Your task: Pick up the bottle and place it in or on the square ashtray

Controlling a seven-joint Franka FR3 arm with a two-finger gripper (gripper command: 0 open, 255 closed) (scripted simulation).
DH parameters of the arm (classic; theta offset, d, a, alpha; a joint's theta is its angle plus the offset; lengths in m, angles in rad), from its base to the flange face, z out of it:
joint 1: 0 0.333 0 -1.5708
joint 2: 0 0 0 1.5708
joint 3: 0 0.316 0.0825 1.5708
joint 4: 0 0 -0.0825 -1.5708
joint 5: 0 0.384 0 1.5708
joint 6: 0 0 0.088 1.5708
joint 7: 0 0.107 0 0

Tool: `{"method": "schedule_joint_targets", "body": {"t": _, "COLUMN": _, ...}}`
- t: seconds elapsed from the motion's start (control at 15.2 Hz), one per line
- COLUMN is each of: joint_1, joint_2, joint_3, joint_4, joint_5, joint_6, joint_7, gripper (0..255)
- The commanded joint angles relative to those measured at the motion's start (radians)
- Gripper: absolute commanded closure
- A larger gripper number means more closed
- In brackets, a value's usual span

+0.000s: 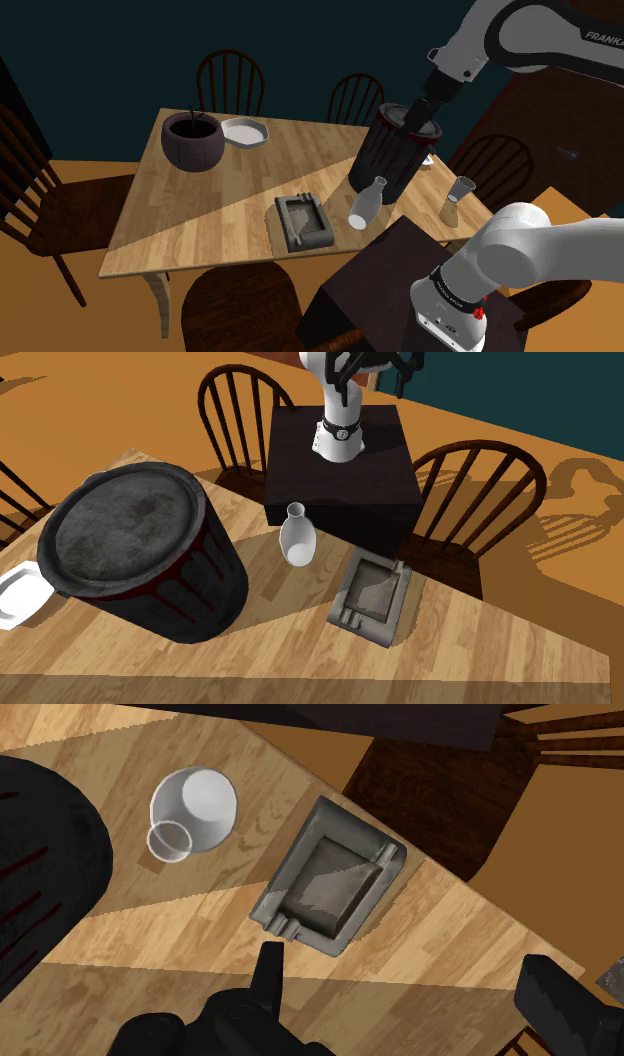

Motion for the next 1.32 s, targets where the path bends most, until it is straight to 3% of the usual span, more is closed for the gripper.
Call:
{"method": "schedule_joint_targets", "body": {"t": 0.0, "joint_1": 0.000, "joint_2": 0.000, "joint_3": 0.000, "joint_4": 0.000, "joint_5": 0.000, "joint_6": 0.000, "joint_7": 0.000, "gripper": 0}}
{"method": "schedule_joint_targets", "body": {"t": 0.66, "joint_1": -0.068, "joint_2": 0.109, "joint_3": -0.083, "joint_4": -0.220, "joint_5": -0.079, "joint_6": 0.334, "joint_7": -0.083, "gripper": 0}}
{"method": "schedule_joint_targets", "body": {"t": 1.25, "joint_1": -0.121, "joint_2": 0.365, "joint_3": -0.179, "joint_4": -0.308, "joint_5": -0.128, "joint_6": 0.686, "joint_7": -0.166, "gripper": 0}}
